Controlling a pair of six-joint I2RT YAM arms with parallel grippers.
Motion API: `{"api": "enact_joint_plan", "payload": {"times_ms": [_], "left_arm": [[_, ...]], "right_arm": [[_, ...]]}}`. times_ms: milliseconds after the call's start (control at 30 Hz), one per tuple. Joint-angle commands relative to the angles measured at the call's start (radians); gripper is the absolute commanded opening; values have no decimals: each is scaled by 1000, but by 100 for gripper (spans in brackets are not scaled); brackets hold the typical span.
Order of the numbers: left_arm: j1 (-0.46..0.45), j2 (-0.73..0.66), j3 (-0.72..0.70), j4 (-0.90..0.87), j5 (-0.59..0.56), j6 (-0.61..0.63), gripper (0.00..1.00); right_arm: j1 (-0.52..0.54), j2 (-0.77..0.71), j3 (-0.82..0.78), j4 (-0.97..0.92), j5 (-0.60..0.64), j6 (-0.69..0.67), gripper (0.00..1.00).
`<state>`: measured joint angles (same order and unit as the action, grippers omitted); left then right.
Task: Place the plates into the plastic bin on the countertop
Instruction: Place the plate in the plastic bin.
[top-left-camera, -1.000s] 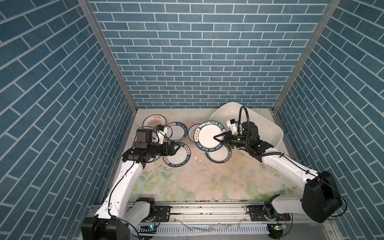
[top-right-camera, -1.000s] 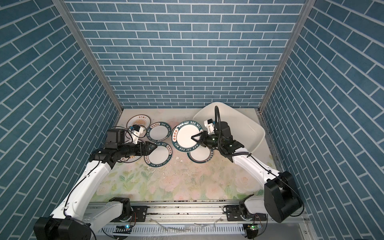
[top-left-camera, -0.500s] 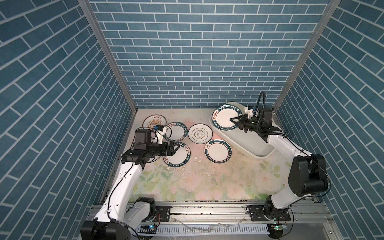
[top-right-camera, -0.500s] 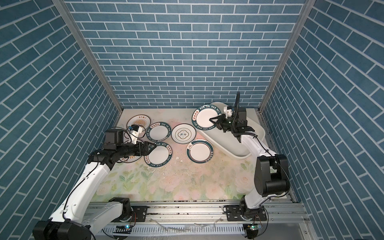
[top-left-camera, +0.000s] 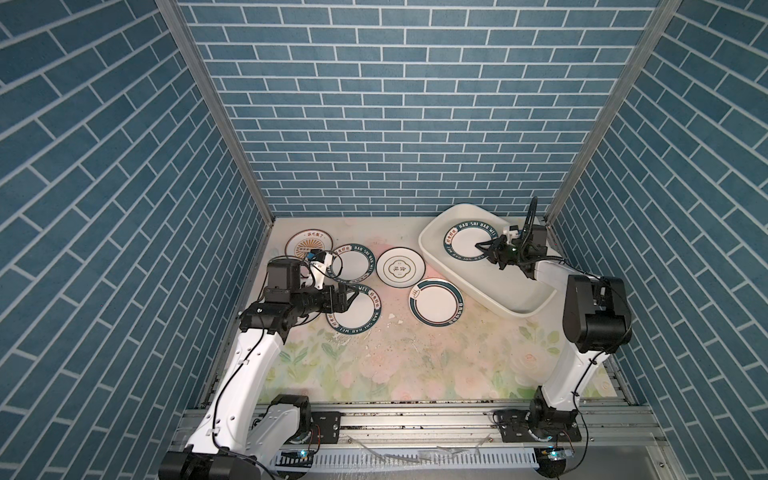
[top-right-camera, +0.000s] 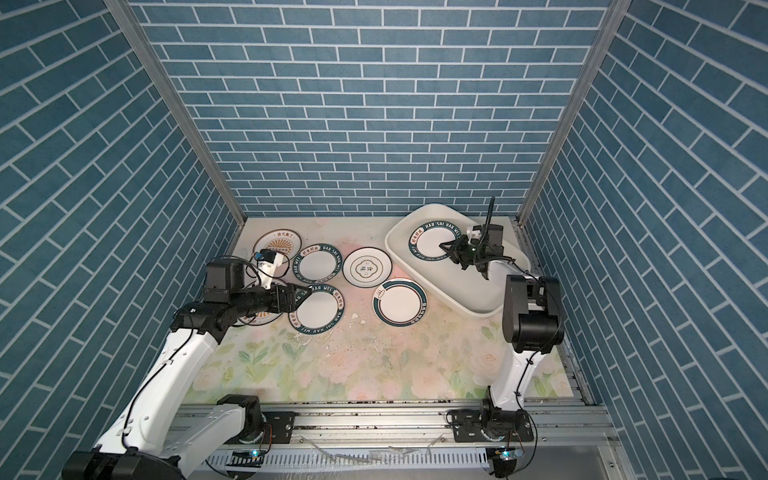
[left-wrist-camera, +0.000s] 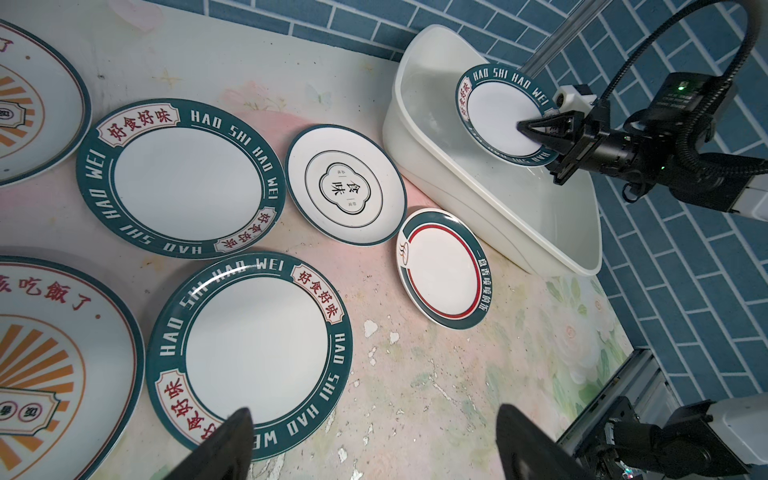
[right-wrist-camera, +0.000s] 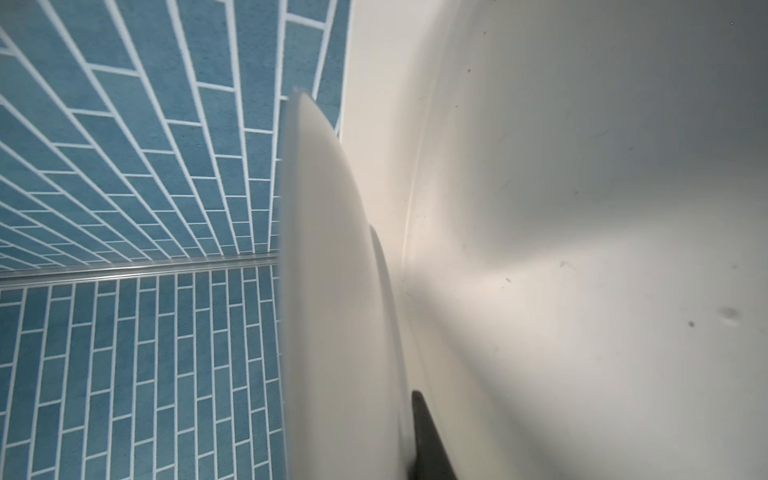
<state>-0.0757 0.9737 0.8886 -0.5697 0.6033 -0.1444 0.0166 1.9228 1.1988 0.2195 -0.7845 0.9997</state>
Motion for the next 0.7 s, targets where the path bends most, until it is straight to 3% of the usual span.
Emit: {"api": "enact_joint_plan", "payload": {"times_ms": [0, 267, 667], "left_arm": [[10, -12, -17, 5, -8, 16, 92], [11, -10, -17, 6, -2, 14, 93], [16, -12, -26, 10, -1, 14, 92]], "right_arm": [[-7, 51, 40, 109, 9, 55, 3], [-7, 181, 89, 152, 36, 93, 4], [12, 227, 140, 5, 69, 0, 8]]}}
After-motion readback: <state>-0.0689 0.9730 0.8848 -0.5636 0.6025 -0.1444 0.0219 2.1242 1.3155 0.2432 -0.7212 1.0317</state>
